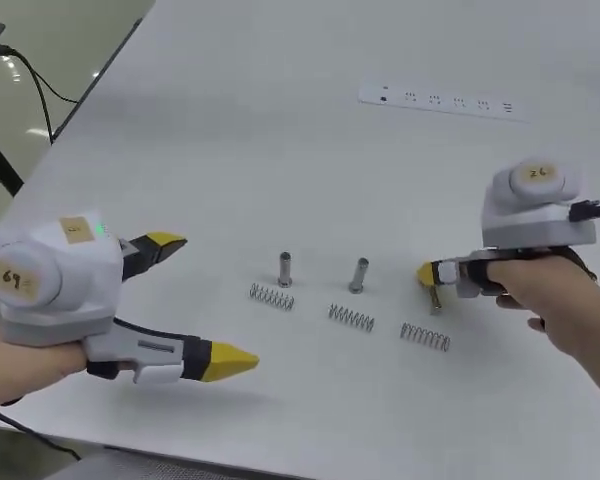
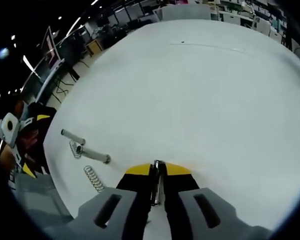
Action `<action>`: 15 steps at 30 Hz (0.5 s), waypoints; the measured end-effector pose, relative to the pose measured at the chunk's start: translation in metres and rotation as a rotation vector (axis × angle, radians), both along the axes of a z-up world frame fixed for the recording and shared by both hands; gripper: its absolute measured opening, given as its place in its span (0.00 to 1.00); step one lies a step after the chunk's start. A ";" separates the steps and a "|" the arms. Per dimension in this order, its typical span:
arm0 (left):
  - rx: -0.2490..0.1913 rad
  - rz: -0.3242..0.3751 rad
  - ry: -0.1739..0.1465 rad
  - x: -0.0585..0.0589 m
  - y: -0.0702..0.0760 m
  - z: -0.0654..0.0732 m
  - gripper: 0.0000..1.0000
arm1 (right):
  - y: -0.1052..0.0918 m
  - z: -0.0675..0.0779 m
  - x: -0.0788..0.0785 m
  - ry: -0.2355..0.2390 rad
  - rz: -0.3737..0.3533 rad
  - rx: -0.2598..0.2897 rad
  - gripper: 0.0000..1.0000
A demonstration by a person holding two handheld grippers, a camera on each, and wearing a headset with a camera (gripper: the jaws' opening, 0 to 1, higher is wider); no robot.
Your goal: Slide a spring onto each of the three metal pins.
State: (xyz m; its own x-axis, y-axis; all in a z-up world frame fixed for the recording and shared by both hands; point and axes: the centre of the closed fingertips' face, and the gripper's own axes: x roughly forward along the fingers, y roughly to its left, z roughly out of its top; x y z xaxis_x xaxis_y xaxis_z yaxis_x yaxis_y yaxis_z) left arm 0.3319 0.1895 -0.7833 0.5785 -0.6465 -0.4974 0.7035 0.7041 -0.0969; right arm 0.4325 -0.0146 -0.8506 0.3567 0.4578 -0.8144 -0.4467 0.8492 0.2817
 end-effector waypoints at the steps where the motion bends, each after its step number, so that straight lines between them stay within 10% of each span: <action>1: -0.001 -0.001 0.001 0.000 0.000 0.000 0.98 | 0.000 0.000 -0.001 -0.003 0.006 -0.002 0.05; 15: -0.005 -0.004 0.002 0.000 -0.002 -0.001 0.97 | 0.005 0.002 -0.011 -0.094 0.161 -0.049 0.05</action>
